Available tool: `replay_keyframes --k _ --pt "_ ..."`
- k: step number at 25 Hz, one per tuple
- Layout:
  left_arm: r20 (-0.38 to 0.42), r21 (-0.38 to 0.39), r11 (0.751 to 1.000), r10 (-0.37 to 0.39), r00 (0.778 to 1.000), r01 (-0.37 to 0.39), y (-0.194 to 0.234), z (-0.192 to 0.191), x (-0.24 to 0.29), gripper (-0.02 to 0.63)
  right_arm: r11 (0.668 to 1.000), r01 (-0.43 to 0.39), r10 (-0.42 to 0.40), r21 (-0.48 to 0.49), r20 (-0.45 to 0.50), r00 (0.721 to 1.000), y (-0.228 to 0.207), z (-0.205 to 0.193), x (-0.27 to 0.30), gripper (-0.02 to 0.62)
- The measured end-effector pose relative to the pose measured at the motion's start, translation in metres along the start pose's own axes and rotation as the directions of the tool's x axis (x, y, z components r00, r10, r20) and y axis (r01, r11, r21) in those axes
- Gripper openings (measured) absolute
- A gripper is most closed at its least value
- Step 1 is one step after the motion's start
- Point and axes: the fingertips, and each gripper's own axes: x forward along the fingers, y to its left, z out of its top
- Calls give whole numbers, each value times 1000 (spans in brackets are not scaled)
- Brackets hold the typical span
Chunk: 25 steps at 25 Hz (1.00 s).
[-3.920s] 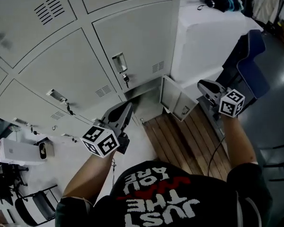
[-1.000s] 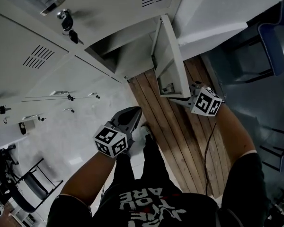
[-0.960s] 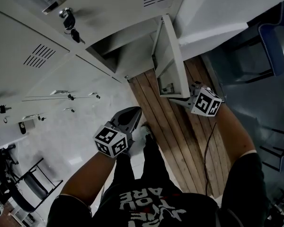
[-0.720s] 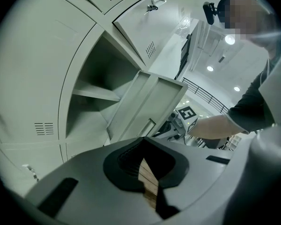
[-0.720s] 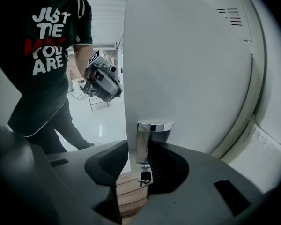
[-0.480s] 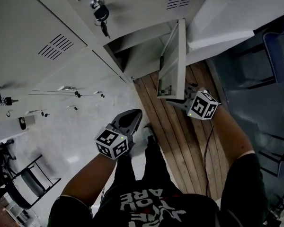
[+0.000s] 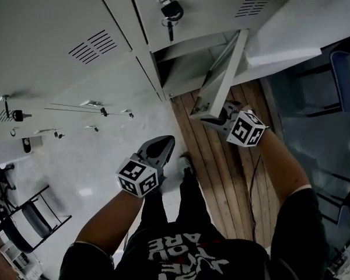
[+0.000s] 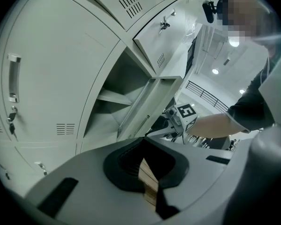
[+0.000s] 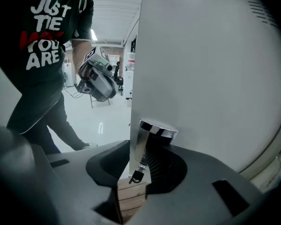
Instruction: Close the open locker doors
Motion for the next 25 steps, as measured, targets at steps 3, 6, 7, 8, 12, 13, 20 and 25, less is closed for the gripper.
replay_keyframes --k 3,6,7,8,12,13,20,25 --pt "7 -7 1000 9 1000 -9 8 1 -8 3 1000 16 -16 -2 3 1000 -7 7 9 115" --pt "11 -15 1000 19 1000 -19 17 1 -16 3 999 39 -39 3 9 999 -16 15 17 95" --pt "13 -18 1000 23 1000 -22 20 1 -18 3 999 47 -47 6 12 999 -19 17 20 90" --pt "15 -21 999 26 1000 -26 23 1 -21 3 998 56 -57 10 15 998 -22 19 23 84" --pt "25 -31 999 40 999 -39 36 3 -31 3 995 95 -95 23 17 995 -37 28 35 64" --pt "27 -32 999 43 999 -42 39 4 -33 3 994 105 -105 24 16 994 -41 31 39 62" --pt "50 -44 996 74 996 -72 60 11 -51 3 980 192 -194 56 24 981 -67 46 59 54" --pt "62 -52 995 91 994 -88 73 13 -64 3 966 238 -242 97 30 970 -80 54 71 52"
